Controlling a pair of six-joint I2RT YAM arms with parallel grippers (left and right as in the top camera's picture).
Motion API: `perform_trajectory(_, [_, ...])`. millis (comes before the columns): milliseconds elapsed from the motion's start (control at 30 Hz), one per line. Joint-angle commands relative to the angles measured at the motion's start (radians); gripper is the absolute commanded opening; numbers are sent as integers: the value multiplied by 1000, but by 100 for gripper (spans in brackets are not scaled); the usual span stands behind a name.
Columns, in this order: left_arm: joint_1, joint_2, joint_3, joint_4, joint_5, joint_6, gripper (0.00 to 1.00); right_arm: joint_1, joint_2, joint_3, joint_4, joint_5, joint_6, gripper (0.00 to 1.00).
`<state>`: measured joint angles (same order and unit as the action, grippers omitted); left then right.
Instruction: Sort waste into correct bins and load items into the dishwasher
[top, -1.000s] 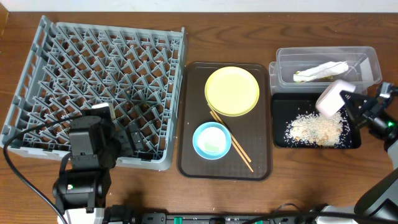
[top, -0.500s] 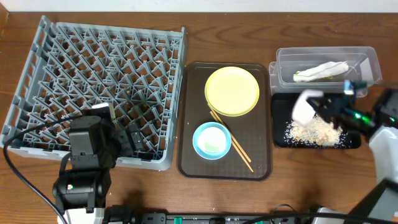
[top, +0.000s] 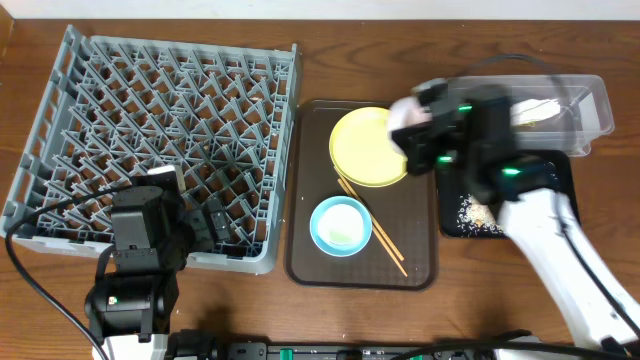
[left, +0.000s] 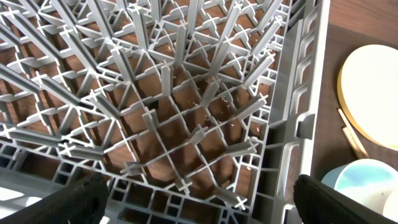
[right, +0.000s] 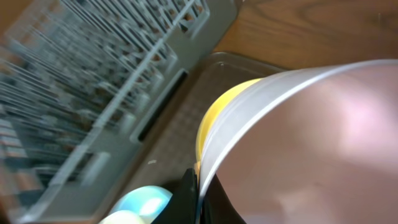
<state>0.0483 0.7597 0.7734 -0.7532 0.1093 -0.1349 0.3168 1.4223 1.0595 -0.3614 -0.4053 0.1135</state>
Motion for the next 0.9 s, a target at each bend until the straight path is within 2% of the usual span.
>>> perform_trajectory(0, [-6, 10, 19, -2, 10, -9, 98, 100, 101, 10, 48, 227, -124, 1])
perform_trajectory(333, [-6, 45, 18, -2, 10, -9, 98, 212, 356, 10, 145, 294, -148, 4])
perform_trajectory(400, [-6, 47, 18, -2, 10, -9, 98, 214, 360, 10, 140, 293, -144, 10])
perform_trajectory(500, [-6, 48, 18, -2, 10, -9, 98, 214, 342, 16, 124, 291, -137, 33])
perform_trajectory(533, [-6, 48, 18, -2, 10, -9, 98, 214, 315, 35, 79, 277, -137, 49])
perform_trajectory(567, [-6, 48, 18, -2, 10, -9, 98, 214, 299, 48, 52, 263, -137, 53])
perform_trajectory(800, [-6, 48, 18, -2, 10, -9, 98, 214, 161, 128, -163, 97, -136, 59])
perform_trajectory(867, [-6, 48, 18, -2, 10, -9, 98, 215, 145, 128, -225, 37, -125, 58])
